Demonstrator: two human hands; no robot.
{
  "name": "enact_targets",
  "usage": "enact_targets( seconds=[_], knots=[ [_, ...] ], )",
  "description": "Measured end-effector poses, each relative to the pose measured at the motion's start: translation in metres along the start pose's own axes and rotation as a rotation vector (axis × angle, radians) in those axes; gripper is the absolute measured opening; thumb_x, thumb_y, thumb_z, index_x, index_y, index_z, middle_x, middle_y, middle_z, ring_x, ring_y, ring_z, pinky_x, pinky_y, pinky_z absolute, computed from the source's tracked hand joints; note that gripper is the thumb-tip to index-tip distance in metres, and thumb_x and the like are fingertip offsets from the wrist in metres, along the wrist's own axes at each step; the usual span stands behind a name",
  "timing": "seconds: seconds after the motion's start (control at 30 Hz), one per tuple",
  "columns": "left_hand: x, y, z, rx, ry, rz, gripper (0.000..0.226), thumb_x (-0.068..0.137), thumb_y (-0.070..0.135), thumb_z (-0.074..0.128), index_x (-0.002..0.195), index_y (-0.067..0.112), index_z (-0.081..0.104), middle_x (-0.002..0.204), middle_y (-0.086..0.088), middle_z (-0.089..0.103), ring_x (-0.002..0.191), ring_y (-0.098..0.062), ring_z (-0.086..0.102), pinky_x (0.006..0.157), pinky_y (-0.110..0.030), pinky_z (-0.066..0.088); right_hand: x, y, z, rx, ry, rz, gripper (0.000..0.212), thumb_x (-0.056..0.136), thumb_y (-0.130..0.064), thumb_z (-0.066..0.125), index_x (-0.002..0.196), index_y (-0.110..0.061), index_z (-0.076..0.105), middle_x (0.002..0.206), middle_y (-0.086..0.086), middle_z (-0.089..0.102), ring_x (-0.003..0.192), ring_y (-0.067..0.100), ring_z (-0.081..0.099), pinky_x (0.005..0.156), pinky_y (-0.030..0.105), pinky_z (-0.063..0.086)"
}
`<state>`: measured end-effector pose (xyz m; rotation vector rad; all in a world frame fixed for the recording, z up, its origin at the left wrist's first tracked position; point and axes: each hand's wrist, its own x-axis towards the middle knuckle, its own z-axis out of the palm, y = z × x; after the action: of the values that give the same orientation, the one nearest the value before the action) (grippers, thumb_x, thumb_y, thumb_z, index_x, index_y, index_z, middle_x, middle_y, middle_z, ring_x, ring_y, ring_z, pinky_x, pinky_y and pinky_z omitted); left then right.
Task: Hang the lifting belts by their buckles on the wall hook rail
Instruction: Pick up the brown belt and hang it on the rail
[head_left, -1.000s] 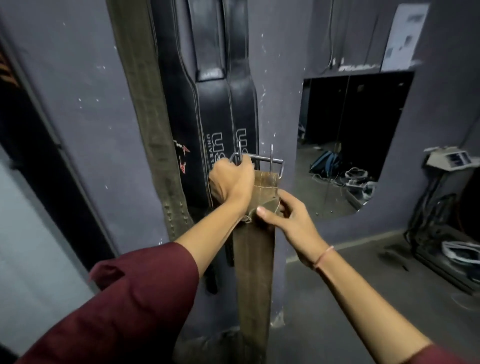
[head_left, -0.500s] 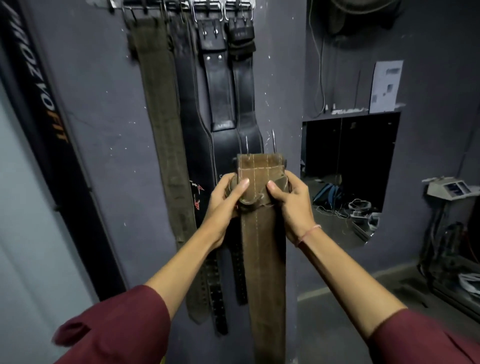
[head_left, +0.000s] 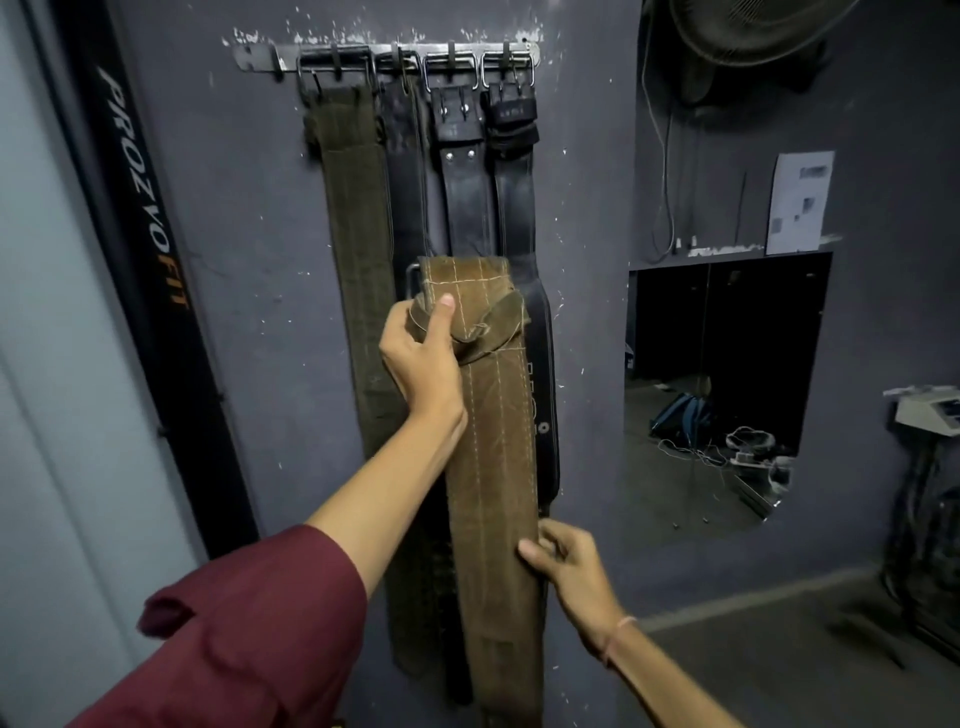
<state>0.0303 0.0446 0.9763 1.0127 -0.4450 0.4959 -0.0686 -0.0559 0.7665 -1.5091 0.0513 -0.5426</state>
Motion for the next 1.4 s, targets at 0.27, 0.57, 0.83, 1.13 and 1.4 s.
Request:
enact_targets(
  seconds=[0.27, 0.57, 0.83, 1.13, 1.4],
  knots=[
    [0.003, 0.007, 0.004, -0.004, -0.017, -0.034, 0.016, 0.089, 0.017, 0.069, 0.092, 0.001, 0.065, 0.086, -0.009, 0.068, 0.079, -0.015, 0.062, 0.075, -0.030, 0.052, 0.057, -0.116, 0.023, 0.098, 0.037, -0.274, 0.012, 0.095, 0.001, 0.058, 0.094, -0.005, 0.068, 0.087, -0.001, 0.074, 0.084, 0.010, 0.070, 0.073, 0.022, 0.055],
    [0.016, 0.001, 0.002, 0.090, 0.078, -0.191, 0.019, 0.089, 0.027, 0.070, 0.084, 0.009, 0.066, 0.077, -0.005, 0.066, 0.071, -0.013, 0.059, 0.067, -0.027, 0.045, 0.023, -0.069, 0.033, 0.076, -0.026, -0.141, 0.027, 0.093, -0.005, 0.063, 0.120, -0.007, 0.063, 0.112, 0.005, 0.075, 0.105, 0.020, 0.071, 0.082, 0.025, 0.057],
    [-0.004, 0.005, -0.023, 0.340, -0.276, -0.093, 0.039, 0.102, 0.049, 0.039, 0.110, 0.012, 0.050, 0.099, 0.001, 0.063, 0.090, -0.003, 0.061, 0.076, -0.019, 0.046, 0.070, -0.145, 0.047, 0.088, 0.103, -0.293, 0.022, 0.091, 0.001, 0.062, 0.112, -0.006, 0.065, 0.110, 0.012, 0.073, 0.103, 0.026, 0.070, 0.094, 0.047, 0.056],
    [-0.118, -0.062, -0.105, 0.350, -0.493, -0.115, 0.029, 0.097, 0.038, 0.052, 0.122, 0.023, 0.058, 0.109, 0.013, 0.072, 0.104, -0.001, 0.067, 0.088, -0.017, 0.051, 0.096, -0.200, 0.049, 0.139, 0.204, -0.343, 0.015, 0.090, 0.002, 0.063, 0.103, -0.004, 0.069, 0.098, 0.011, 0.075, 0.093, 0.026, 0.073, 0.087, 0.044, 0.060],
    [-0.080, -0.015, -0.062, 0.288, -0.347, 0.048, 0.036, 0.097, 0.045, 0.054, 0.091, 0.009, 0.056, 0.078, -0.008, 0.063, 0.071, -0.007, 0.058, 0.066, -0.031, 0.051, 0.091, -0.192, 0.043, 0.140, 0.155, -0.361, 0.018, 0.090, 0.003, 0.064, 0.107, -0.001, 0.068, 0.093, 0.006, 0.074, 0.087, 0.018, 0.072, 0.085, 0.039, 0.060]
  ],
)
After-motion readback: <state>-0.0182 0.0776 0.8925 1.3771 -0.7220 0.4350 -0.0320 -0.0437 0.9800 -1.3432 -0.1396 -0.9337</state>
